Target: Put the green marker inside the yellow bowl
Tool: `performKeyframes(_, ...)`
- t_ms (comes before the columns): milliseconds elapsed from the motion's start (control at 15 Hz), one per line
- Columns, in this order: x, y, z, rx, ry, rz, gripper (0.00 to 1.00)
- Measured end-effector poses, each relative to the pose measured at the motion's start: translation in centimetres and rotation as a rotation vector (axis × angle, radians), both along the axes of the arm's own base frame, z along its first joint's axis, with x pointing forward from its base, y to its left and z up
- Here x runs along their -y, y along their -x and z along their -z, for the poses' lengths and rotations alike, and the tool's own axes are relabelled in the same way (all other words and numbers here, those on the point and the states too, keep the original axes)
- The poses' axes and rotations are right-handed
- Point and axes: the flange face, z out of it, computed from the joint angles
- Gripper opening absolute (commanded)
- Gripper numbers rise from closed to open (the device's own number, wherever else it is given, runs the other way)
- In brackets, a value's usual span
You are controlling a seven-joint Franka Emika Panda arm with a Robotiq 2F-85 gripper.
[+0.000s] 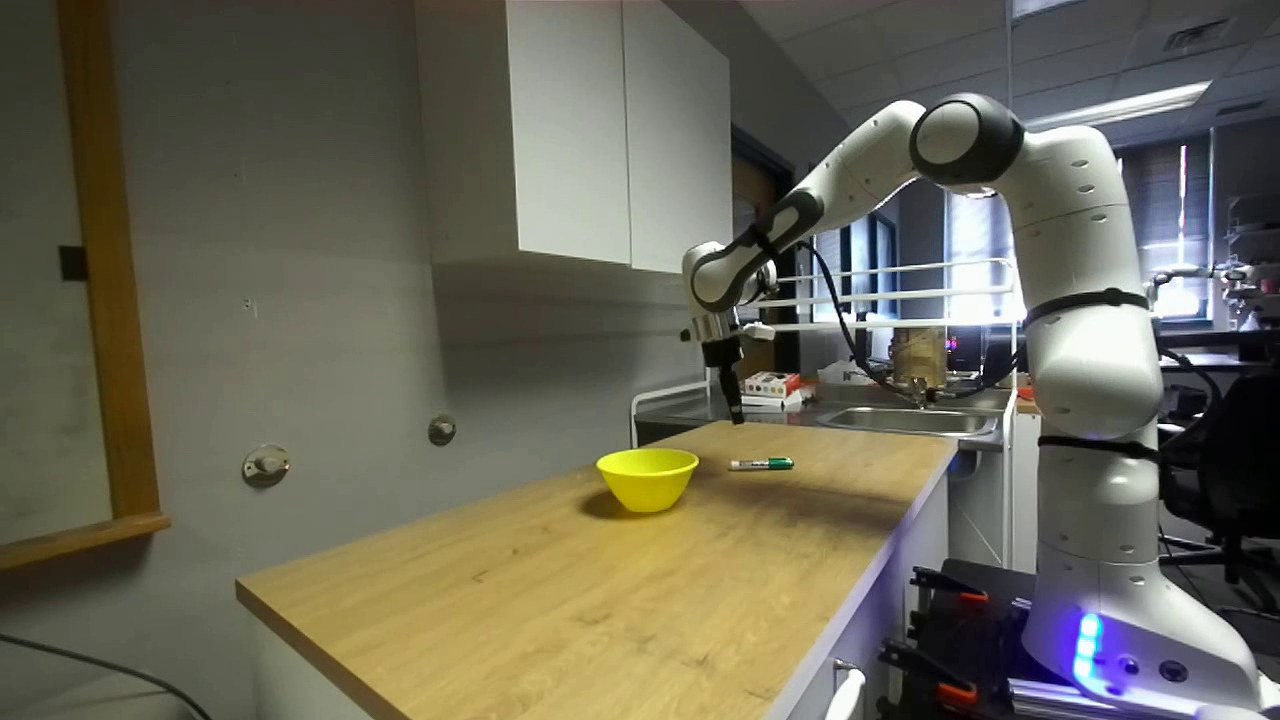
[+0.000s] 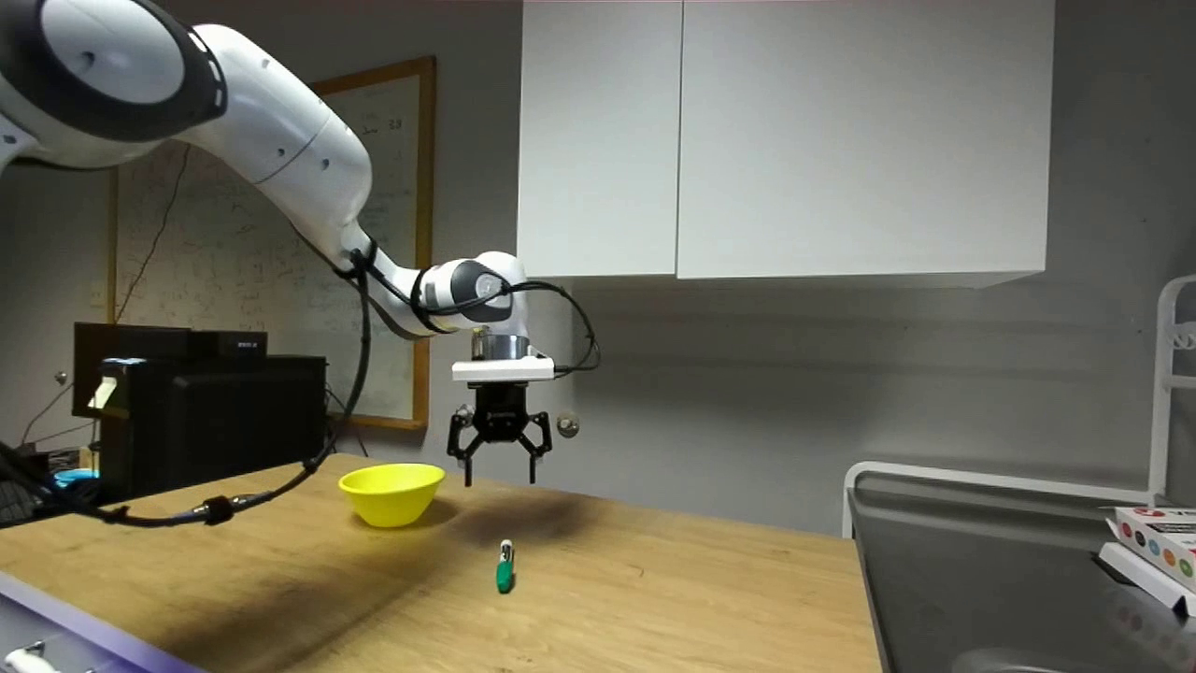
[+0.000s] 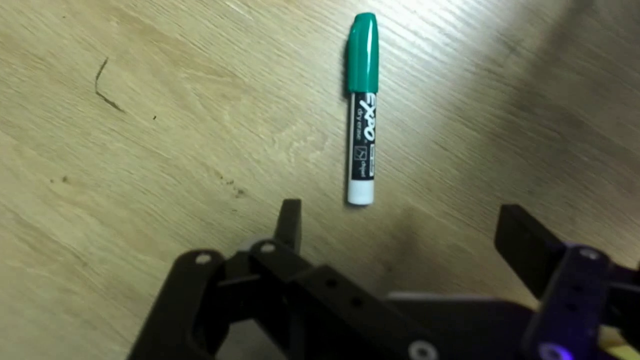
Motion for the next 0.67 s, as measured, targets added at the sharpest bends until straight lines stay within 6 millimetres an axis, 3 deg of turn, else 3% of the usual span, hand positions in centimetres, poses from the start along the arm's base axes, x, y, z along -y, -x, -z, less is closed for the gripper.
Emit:
performKeyframes(267, 2.6, -0.7, 2.7, -0.031, -0.088, -0.019, 1.00)
performKeyframes(667, 3.7, -0.9, 6.0, -0.074, -0.155, -0.038, 1.00)
